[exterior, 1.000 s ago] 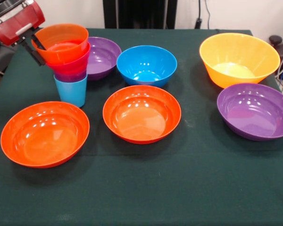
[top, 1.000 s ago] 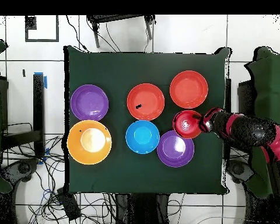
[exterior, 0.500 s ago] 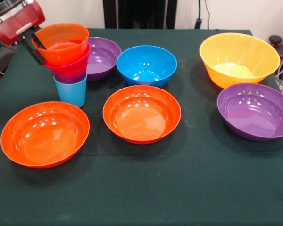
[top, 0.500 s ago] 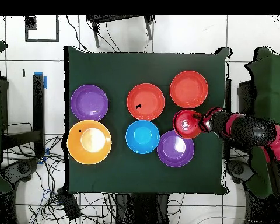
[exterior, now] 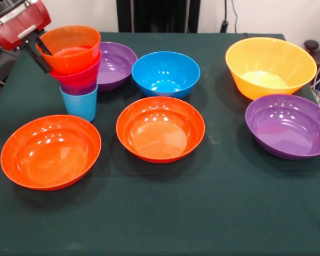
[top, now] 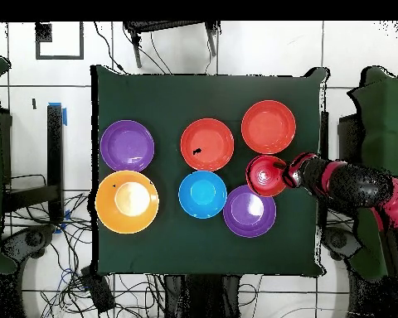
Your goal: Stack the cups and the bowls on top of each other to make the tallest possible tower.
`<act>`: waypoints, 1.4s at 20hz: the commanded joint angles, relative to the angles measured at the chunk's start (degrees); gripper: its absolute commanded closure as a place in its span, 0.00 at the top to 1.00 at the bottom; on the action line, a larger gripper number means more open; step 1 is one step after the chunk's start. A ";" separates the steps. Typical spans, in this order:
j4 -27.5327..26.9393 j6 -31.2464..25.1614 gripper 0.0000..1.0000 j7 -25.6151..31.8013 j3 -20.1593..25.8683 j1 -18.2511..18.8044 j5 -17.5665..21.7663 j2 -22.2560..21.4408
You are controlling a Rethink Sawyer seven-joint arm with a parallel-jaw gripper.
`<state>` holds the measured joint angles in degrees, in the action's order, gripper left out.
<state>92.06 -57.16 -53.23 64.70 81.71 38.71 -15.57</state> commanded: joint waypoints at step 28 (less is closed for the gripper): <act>4.00 3.17 0.00 6.90 -2.23 -2.30 0.57 0.94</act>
<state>93.02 -56.55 -53.23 64.72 81.72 38.51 -15.55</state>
